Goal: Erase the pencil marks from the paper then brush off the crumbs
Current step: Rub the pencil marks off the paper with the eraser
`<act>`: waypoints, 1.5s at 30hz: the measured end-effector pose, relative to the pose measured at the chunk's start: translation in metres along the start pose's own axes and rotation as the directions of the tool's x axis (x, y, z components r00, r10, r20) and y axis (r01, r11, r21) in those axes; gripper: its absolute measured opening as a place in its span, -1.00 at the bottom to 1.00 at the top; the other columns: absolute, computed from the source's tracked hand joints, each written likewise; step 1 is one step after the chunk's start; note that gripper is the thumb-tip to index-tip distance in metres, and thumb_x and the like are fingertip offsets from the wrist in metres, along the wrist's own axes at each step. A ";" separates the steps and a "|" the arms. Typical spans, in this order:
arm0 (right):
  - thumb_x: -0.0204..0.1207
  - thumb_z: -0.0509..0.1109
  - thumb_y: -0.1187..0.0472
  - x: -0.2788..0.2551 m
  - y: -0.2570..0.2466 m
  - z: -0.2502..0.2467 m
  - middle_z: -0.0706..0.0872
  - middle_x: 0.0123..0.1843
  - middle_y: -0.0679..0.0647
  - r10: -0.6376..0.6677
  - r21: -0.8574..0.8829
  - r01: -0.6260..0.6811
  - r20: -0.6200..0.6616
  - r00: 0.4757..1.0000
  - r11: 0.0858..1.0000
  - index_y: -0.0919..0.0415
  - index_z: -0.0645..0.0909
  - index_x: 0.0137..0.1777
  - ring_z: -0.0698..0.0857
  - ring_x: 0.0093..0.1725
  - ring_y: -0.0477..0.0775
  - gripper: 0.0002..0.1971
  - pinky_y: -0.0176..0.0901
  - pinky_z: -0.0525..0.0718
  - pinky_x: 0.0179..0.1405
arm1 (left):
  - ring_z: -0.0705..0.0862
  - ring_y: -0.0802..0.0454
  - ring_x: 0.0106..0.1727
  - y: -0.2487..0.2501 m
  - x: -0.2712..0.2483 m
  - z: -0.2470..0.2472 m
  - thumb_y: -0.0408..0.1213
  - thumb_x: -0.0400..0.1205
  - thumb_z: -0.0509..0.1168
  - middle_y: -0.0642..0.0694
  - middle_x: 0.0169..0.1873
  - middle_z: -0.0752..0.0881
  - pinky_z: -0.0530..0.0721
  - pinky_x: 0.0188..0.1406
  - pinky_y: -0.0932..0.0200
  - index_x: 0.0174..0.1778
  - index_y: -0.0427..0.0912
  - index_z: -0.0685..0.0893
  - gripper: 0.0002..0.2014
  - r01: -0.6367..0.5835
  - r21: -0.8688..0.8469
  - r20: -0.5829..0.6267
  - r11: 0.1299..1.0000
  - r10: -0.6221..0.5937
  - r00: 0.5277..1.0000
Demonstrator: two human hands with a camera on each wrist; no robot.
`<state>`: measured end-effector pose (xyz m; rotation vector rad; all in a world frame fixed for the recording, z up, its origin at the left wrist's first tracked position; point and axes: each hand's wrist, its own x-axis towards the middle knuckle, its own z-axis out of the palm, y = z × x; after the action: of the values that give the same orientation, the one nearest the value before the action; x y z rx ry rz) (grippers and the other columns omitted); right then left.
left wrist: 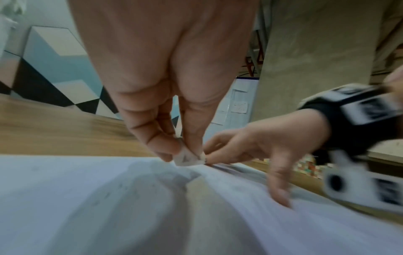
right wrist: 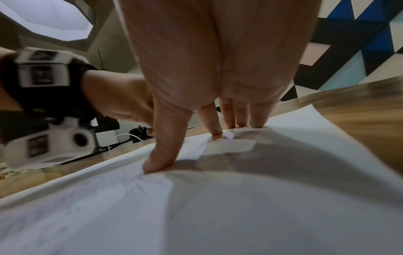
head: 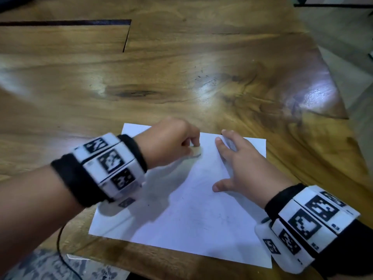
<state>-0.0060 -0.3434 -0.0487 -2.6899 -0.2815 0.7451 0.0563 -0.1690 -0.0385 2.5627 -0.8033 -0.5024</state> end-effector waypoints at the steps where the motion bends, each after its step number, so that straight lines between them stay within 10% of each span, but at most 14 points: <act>1: 0.31 0.51 -0.12 0.000 0.000 0.000 -0.25 0.65 -0.09 -0.003 -0.001 0.003 -0.001 1.000 1.000 0.10 -0.15 0.64 -0.21 0.63 -0.10 0.08 -0.30 0.01 0.55 | 0.54 0.01 -0.28 0.001 0.011 -0.001 -0.24 0.46 0.38 -0.12 -0.23 0.74 0.38 -0.35 0.20 -0.07 -0.17 0.72 -0.84 0.007 0.015 -0.003 1.000 -0.007 1.000; 12: 0.31 0.50 -0.14 0.001 0.001 -0.001 -0.22 0.64 -0.07 -0.020 -0.014 0.020 0.000 1.000 1.000 0.09 -0.13 0.64 -0.16 0.62 -0.05 0.07 -0.36 -0.03 0.51 | 0.56 0.05 -0.26 0.004 -0.005 0.011 -0.21 0.45 0.40 -0.01 -0.33 0.67 0.40 -0.33 0.40 -0.20 -0.13 0.74 -0.91 -0.099 0.036 0.276 0.994 0.085 0.957; 18: 0.29 0.51 -0.15 0.002 0.001 0.001 -0.15 0.63 -0.06 -0.025 -0.034 0.025 -0.008 1.000 0.999 0.09 -0.10 0.64 -0.11 0.61 -0.04 0.08 -0.32 0.01 0.53 | 0.46 -0.01 -0.27 0.010 0.044 0.000 -0.37 0.46 0.38 -0.10 -0.29 0.61 0.20 -0.39 0.25 -0.12 -0.23 0.70 -0.89 -0.076 0.136 0.015 0.988 0.075 0.997; 26: 0.28 0.51 -0.15 0.000 0.001 0.000 -0.17 0.62 -0.09 -0.028 -0.032 0.028 -0.016 0.999 0.999 0.07 -0.08 0.64 -0.12 0.61 -0.05 0.06 -0.33 0.04 0.51 | 0.59 0.02 -0.24 0.001 -0.003 0.011 -0.25 0.48 0.36 -0.01 -0.31 0.68 0.47 -0.29 0.22 -0.22 -0.07 0.71 -0.97 -0.162 0.062 0.344 0.985 0.131 0.930; 33: 0.27 0.52 -0.17 0.001 0.002 0.004 -0.11 0.62 -0.03 -0.036 -0.046 0.034 -0.028 0.999 0.998 0.10 -0.07 0.64 -0.07 0.61 -0.02 0.08 -0.32 0.02 0.53 | 0.47 0.00 -0.23 0.011 0.046 0.000 -0.36 0.46 0.37 -0.09 -0.27 0.61 0.25 -0.45 0.21 -0.10 -0.23 0.68 -0.88 -0.107 0.157 0.062 0.982 0.098 0.993; 45: 0.27 0.49 -0.19 -0.003 0.001 0.003 -0.21 0.65 -0.08 0.022 -0.035 -0.023 -0.032 0.999 0.999 0.05 -0.13 0.64 -0.20 0.63 -0.06 0.09 -0.27 0.00 0.56 | 0.47 0.06 -0.25 -0.002 -0.019 0.024 -0.38 0.50 0.30 -0.01 -0.28 0.54 0.48 -0.24 0.18 -0.16 -0.14 0.68 -0.91 -0.224 0.047 0.223 0.973 0.208 0.952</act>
<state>-0.0096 -0.3444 -0.0504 -2.7400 -0.2592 0.7094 0.0322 -0.1623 -0.0557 2.4710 -1.1837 -0.7014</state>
